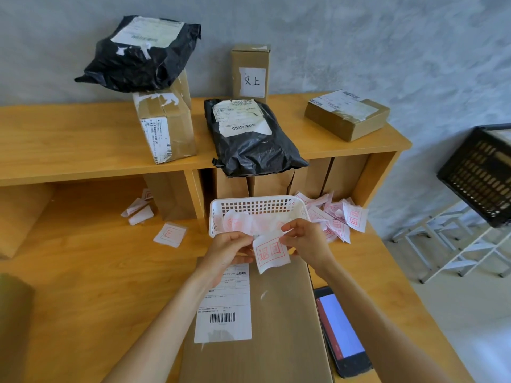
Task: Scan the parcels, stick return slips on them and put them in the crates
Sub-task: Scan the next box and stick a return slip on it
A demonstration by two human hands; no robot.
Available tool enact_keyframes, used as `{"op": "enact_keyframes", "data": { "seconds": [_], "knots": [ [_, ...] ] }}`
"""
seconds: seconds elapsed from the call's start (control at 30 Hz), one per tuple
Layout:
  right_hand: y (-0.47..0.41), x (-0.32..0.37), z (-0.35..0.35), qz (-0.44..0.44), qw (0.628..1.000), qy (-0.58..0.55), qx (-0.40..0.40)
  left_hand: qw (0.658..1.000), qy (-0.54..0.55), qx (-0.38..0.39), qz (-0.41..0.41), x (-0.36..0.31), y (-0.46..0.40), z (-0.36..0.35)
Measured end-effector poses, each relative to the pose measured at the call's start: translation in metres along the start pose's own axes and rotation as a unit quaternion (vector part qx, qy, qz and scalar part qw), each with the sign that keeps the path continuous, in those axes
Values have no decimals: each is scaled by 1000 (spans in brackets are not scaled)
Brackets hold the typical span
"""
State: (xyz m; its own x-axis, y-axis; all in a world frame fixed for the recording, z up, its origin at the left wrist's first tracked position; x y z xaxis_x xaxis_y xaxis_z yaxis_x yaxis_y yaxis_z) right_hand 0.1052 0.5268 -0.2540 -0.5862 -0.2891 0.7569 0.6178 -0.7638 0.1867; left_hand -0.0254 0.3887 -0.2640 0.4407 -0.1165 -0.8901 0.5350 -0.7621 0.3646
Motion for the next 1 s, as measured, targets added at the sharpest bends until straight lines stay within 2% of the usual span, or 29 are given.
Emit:
{"op": "enact_keyframes", "data": {
  "seconds": [0.2, 0.43, 0.7, 1.0],
  "knots": [
    [5, 8, -2, 21, 993, 92, -75, 999, 10, -23, -29, -1, -1, -1],
    [18, 30, -21, 43, 999, 21, 8, 999, 2, -26, -41, -1, -8, -6],
    [11, 25, -16, 24, 998, 52, -9, 999, -14, -18, -35, -1, -17, -13],
    [-3, 2, 33, -22, 996, 41, -78, 990, -58, -112, -60, -19, -61, 6]
  ]
}}
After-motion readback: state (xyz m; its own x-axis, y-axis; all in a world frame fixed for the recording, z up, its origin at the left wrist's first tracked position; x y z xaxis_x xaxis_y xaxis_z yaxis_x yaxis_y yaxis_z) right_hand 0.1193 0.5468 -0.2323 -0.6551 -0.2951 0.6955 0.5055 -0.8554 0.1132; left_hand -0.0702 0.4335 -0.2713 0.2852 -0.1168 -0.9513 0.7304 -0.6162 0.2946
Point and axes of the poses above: each hand's wrist, its own y-axis away from the middle knuckle, its own z-axis out of the back of the hand, x = y × z, the point moved 5 cm from there along -y, towards the middle knuckle, and after that the axes turned 15 degrees about y, right-handed, at the moved point
